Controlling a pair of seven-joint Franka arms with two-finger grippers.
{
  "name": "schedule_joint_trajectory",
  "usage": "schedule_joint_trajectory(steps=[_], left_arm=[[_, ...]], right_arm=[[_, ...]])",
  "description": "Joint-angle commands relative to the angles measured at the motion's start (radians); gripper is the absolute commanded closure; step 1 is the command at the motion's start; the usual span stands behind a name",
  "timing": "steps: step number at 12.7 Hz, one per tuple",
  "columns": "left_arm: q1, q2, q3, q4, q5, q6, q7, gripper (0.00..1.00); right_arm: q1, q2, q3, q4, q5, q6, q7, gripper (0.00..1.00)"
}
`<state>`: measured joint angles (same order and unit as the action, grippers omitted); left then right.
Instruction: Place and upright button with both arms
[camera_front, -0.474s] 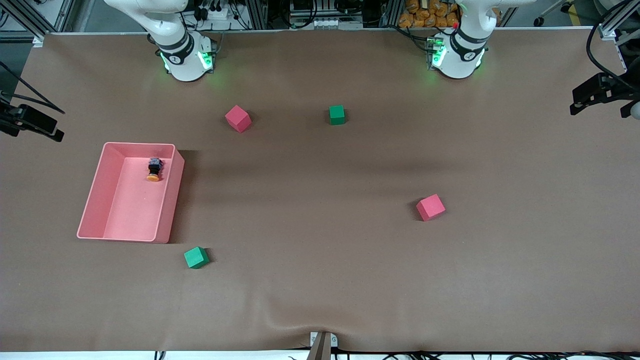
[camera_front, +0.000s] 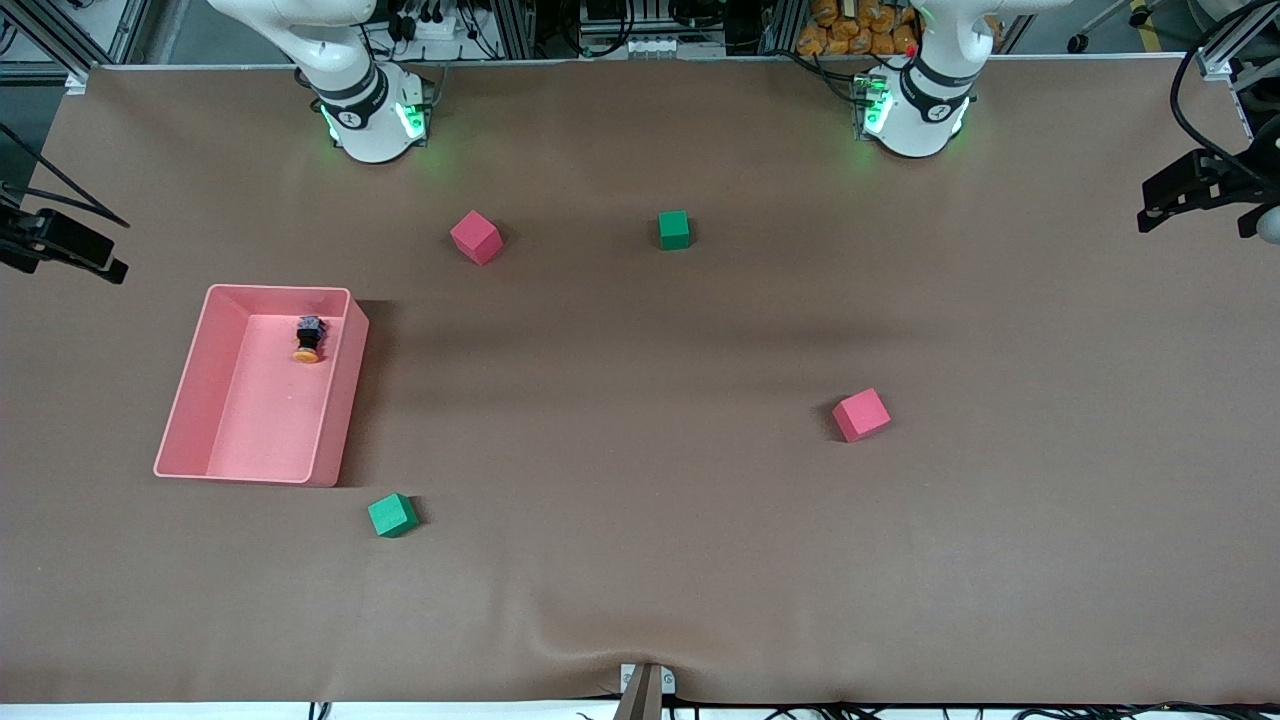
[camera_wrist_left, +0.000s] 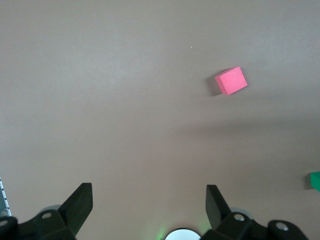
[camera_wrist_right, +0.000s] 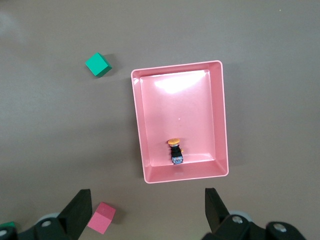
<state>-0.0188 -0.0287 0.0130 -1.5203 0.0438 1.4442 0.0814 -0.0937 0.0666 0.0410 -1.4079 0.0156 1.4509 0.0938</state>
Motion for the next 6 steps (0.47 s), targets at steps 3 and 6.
schedule_joint_trajectory(steps=[3, 6], left_arm=[[0.008, 0.0, -0.007, 0.006, -0.001, -0.008, -0.028, 0.0], [0.011, -0.002, -0.005, 0.009, -0.001, -0.024, -0.022, 0.0]], right_arm=[[-0.017, 0.013, 0.008, 0.017, 0.009, 0.025, 0.006, 0.0], [-0.017, 0.013, 0.007, 0.017, 0.006, 0.025, 0.006, 0.0]])
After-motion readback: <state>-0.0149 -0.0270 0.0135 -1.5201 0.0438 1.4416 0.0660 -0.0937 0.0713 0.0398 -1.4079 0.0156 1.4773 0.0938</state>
